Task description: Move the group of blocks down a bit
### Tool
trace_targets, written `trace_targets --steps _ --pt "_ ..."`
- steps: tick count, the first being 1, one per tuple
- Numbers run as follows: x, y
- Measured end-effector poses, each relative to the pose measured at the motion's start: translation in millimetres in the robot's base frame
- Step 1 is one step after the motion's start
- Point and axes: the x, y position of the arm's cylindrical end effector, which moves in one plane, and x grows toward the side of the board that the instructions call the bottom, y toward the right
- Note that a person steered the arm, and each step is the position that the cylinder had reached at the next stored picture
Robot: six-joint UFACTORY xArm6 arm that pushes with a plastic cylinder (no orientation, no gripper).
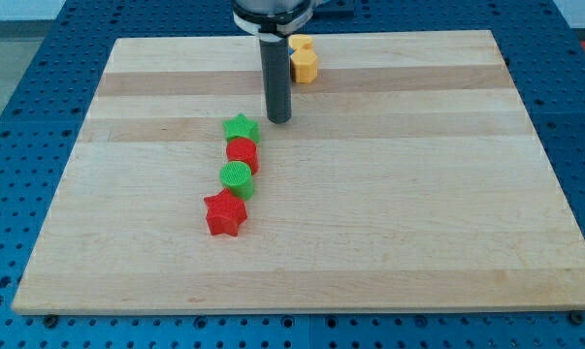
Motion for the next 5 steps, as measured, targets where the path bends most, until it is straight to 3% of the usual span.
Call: trace_targets --steps 1,4,5 --pt "-5.0 -20.0" --pt "-74.9 -72.2" --pt "-98.5 -47.6"
